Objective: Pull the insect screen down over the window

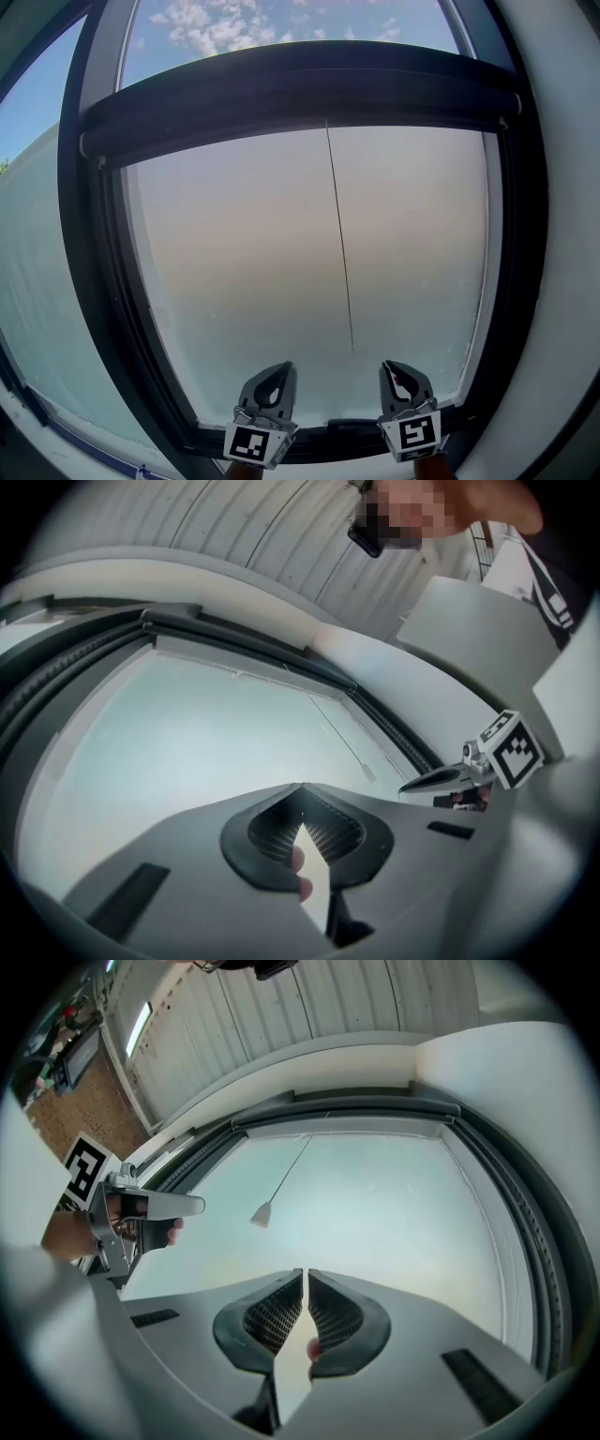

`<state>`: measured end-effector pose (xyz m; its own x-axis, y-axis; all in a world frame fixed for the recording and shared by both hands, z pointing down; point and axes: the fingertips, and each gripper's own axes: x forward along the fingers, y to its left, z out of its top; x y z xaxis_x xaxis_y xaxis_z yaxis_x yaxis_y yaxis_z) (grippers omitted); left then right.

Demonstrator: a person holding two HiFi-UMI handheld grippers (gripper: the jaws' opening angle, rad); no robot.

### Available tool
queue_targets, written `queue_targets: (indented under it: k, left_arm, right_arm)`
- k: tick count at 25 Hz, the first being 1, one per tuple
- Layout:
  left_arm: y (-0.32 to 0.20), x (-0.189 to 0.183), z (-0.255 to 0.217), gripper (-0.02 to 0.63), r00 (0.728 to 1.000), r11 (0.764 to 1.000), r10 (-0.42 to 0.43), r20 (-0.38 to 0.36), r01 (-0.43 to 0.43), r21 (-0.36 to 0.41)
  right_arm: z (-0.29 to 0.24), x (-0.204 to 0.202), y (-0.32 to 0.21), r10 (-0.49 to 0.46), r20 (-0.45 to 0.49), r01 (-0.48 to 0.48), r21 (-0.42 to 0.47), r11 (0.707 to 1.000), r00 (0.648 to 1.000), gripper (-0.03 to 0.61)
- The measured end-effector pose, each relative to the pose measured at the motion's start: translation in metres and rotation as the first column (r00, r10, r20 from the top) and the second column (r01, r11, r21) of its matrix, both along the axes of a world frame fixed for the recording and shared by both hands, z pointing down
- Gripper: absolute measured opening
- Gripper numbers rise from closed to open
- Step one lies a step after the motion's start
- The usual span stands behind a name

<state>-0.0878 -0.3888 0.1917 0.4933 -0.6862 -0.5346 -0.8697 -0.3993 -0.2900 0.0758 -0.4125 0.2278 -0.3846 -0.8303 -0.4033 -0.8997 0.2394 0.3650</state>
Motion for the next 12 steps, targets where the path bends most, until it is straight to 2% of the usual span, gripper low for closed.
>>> queue_targets:
  k: [3, 6, 8, 10, 12]
  left_arm:
    - [0.0, 0.009, -0.038, 0.002, 0.999, 0.998, 0.002, 0.049, -0.005, 0.068]
    - [0.003, 0.02, -0.076, 0.002, 0.993, 0.987, -0.005, 0.118, -0.014, 0.161]
    - [0.003, 0.023, -0.101, 0.002, 0.981, 0.971, -0.084, 0.177, 0.041, 0.235]
    - [0.003, 0.023, -0.126, 0.003, 0.959, 0.946, -0.183, 0.217, 0.112, 0.305]
    - [0.003, 0.024, -0.149, 0.002, 0.939, 0.926, -0.24, 0.246, 0.145, 0.349]
  right_arm:
    - [-0.04, 0.002, 0.0, 0.012, 0.014, -0.013, 0.067, 0.998, 1.0, 0.003]
    - [-0.072, 0.002, -0.004, 0.062, -0.067, -0.053, 0.128, 0.99, 0.996, 0.005]
    - [-0.093, 0.002, -0.005, 0.091, -0.102, -0.073, 0.168, 0.983, 0.991, 0.005]
    - [-0.114, 0.001, -0.003, 0.115, -0.137, -0.085, 0.209, 0.974, 0.984, 0.005]
    - [-0.131, -0.005, 0.001, 0.137, -0.174, -0.091, 0.245, 0.965, 0.975, 0.005]
